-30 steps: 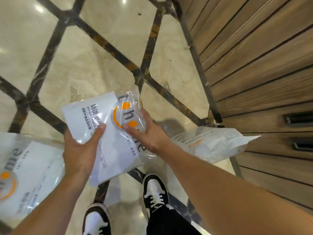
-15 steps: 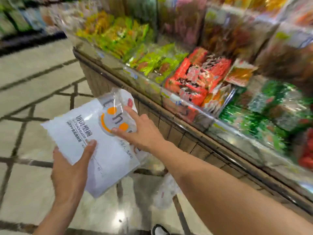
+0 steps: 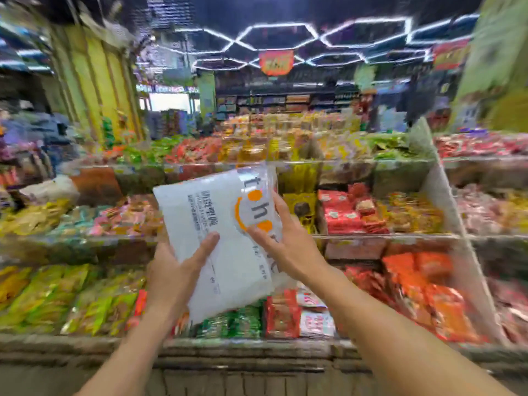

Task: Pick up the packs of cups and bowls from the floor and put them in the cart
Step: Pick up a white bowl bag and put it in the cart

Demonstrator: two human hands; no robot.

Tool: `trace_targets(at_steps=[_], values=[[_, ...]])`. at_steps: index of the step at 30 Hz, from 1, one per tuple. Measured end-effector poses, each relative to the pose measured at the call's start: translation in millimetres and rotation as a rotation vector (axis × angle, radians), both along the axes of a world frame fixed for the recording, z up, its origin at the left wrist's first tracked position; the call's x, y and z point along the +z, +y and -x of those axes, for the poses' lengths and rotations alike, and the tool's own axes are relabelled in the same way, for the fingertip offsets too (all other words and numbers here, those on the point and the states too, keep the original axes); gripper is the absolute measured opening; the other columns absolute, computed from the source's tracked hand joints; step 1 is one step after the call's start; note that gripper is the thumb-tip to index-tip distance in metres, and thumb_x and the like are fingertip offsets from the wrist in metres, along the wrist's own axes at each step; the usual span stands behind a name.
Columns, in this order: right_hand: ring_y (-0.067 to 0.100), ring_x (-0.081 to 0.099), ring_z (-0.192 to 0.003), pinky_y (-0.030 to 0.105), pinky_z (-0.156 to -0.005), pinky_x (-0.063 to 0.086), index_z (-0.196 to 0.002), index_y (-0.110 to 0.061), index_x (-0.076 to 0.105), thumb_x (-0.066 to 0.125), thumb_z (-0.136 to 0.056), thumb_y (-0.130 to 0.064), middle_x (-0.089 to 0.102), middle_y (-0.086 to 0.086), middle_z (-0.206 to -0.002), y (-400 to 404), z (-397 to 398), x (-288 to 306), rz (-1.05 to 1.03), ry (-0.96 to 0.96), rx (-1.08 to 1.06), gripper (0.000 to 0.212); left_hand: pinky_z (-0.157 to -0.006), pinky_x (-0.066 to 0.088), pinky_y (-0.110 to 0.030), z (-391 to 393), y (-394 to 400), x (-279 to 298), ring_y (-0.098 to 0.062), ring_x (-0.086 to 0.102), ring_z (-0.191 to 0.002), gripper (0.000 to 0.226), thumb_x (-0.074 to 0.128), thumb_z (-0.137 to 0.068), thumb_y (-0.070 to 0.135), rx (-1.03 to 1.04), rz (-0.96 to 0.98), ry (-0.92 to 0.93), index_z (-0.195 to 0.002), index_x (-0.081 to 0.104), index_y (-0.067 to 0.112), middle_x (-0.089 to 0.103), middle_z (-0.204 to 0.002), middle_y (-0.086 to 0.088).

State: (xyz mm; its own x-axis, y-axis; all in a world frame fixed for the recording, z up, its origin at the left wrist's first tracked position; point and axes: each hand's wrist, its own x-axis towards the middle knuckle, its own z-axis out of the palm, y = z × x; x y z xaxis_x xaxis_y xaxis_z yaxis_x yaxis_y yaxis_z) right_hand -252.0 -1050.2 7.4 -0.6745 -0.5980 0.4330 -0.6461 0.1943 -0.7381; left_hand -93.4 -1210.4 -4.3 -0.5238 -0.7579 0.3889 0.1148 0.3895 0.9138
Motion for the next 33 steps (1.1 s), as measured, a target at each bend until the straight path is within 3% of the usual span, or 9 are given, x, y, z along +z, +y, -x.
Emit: trace_targets(at_steps=[2, 5, 9, 12, 16, 19, 24, 29, 33], values=[[0.033, 0.052, -0.134, 0.052, -0.108, 0.044, -0.157, -0.057, 0.010, 0.049, -0.074, -0.091, 0.055, 0.011, -0.146, 71, 17, 24, 0.016, 0.037, -0.095, 0.098, -0.078, 0.057, -0.032, 34, 52, 23, 0.009, 0.073, -0.084, 0.050, 0.089, -0.067, 0.058, -0.098, 0.043, -0.007, -0.108, 0.071, 0.038, 0.077, -0.091, 0.030], [0.032, 0.050, -0.138, 0.048, -0.108, 0.045, -0.160, -0.049, 0.014, 0.056, -0.082, -0.082, 0.051, 0.009, -0.154, 176, 36, 45, 0.041, 0.075, -0.237, 0.094, -0.084, 0.059, -0.035, 82, 140, 51, -0.002, 0.075, -0.092, 0.067, 0.083, -0.059, 0.067, -0.222, 0.065, 0.027, -0.114, 0.068, 0.031, 0.078, -0.101, 0.015], [0.031, 0.051, -0.139, 0.051, -0.110, 0.045, -0.162, -0.048, 0.009, 0.050, -0.076, -0.089, 0.050, 0.007, -0.156, 325, 45, 51, 0.065, 0.068, -0.421, 0.104, -0.067, 0.047, -0.007, 138, 275, 68, 0.020, 0.062, -0.077, 0.043, 0.089, -0.078, 0.035, -0.396, 0.102, 0.016, -0.107, 0.058, 0.031, 0.063, -0.096, 0.026], [0.023, 0.049, -0.142, 0.040, -0.110, 0.044, -0.163, -0.044, 0.010, 0.055, -0.077, -0.084, 0.045, -0.004, -0.161, 437, 47, 48, 0.089, 0.036, -0.548, 0.105, -0.067, 0.041, -0.001, 175, 380, 68, 0.017, 0.058, -0.086, 0.054, 0.088, -0.078, 0.038, -0.495, 0.193, -0.005, -0.123, 0.060, 0.027, 0.067, -0.102, 0.021], [0.019, 0.061, -0.130, 0.047, -0.107, 0.048, -0.157, -0.055, 0.009, 0.053, -0.071, -0.092, 0.060, -0.010, -0.146, 579, 40, 41, 0.119, 0.019, -0.717, 0.103, -0.090, 0.054, -0.031, 212, 520, 63, -0.011, 0.070, -0.105, 0.070, 0.087, -0.069, 0.059, -0.685, 0.213, -0.009, -0.127, 0.062, 0.027, 0.073, -0.115, 0.014], [0.011, 0.061, -0.128, 0.044, -0.107, 0.048, -0.159, -0.053, 0.007, 0.058, -0.076, -0.087, 0.059, -0.021, -0.143, 674, 25, 40, 0.156, 0.005, -0.862, 0.103, -0.092, 0.053, -0.034, 229, 623, 62, -0.005, 0.069, -0.105, 0.056, 0.087, -0.072, 0.057, -0.852, 0.181, -0.014, -0.118, 0.061, 0.038, 0.072, -0.106, 0.024], [0.013, 0.060, -0.130, 0.046, -0.107, 0.050, -0.161, -0.048, 0.006, 0.059, -0.078, -0.086, 0.054, -0.015, -0.152, 812, 8, 28, 0.142, -0.002, -1.085, 0.105, -0.102, 0.054, -0.045, 254, 776, 51, -0.008, 0.071, -0.110, 0.078, 0.081, -0.062, 0.073, -1.091, 0.161, -0.032, -0.129, 0.061, 0.040, 0.075, -0.118, 0.019], [0.008, 0.055, -0.133, 0.039, -0.103, 0.047, -0.160, -0.050, 0.003, 0.057, -0.081, -0.086, 0.047, -0.018, -0.156, 929, 10, 13, 0.097, 0.006, -1.304, 0.102, -0.098, 0.054, -0.038, 286, 913, 39, -0.004, 0.070, -0.105, 0.068, 0.084, -0.070, 0.065, -1.266, 0.174, -0.060, -0.127, 0.061, 0.036, 0.074, -0.115, 0.019], [0.008, 0.061, -0.126, 0.041, -0.100, 0.052, -0.162, -0.047, 0.005, 0.061, -0.083, -0.081, 0.056, -0.019, -0.147, 1020, 34, 9, 0.099, 0.016, -1.431, 0.103, -0.076, 0.049, -0.008, 323, 1020, 33, 0.019, 0.064, -0.086, 0.053, 0.086, -0.079, 0.047, -1.401, 0.152, -0.041, -0.123, 0.060, 0.034, 0.069, -0.100, 0.026]])
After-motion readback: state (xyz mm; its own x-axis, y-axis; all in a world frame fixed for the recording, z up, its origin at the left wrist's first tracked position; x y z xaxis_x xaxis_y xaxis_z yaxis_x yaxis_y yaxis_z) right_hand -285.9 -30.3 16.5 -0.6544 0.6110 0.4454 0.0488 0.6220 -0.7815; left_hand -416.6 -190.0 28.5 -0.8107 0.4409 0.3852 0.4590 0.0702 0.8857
